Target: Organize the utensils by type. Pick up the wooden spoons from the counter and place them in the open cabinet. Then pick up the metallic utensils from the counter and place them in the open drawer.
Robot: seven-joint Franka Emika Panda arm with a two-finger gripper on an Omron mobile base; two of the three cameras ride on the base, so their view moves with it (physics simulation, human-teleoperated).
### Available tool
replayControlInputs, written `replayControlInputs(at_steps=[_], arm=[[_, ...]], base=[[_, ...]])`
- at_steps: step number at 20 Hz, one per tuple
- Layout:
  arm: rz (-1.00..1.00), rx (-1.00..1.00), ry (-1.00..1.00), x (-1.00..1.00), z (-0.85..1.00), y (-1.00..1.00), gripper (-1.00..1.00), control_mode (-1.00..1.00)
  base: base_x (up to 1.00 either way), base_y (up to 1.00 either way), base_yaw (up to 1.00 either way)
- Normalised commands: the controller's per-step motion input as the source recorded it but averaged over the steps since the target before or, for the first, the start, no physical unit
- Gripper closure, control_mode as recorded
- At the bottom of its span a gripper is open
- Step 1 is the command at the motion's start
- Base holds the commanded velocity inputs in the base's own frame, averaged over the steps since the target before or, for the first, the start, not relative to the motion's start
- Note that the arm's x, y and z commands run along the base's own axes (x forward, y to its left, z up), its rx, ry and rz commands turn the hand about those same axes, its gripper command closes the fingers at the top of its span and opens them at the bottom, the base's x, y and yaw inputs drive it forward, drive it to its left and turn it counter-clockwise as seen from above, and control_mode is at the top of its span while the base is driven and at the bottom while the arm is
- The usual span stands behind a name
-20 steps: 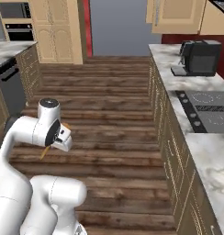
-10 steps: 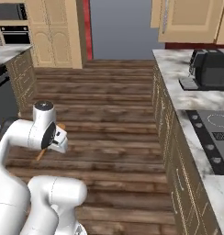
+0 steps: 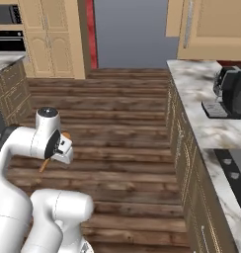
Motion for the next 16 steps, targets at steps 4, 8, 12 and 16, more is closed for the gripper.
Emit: replayControlInputs(at_steps=[4, 8, 12, 16], arm=[[0.00, 0.00, 0.00, 0.00, 0.00, 0.00, 1.00, 1.00], [0.00, 0.00, 0.00, 0.00, 0.00, 0.00, 1.00, 1.00], [0.00, 0.00, 0.00, 0.00, 0.00, 0.00, 1.00, 1.00], [0.00, 0.00, 0.00, 0.00, 0.00, 0.00, 1.00, 1.00]], base=[[1.00, 0.00, -0.05], [1.00, 0.00, -0.05], [0.98, 0.00, -0.09], [0.95, 0.00, -0.15]])
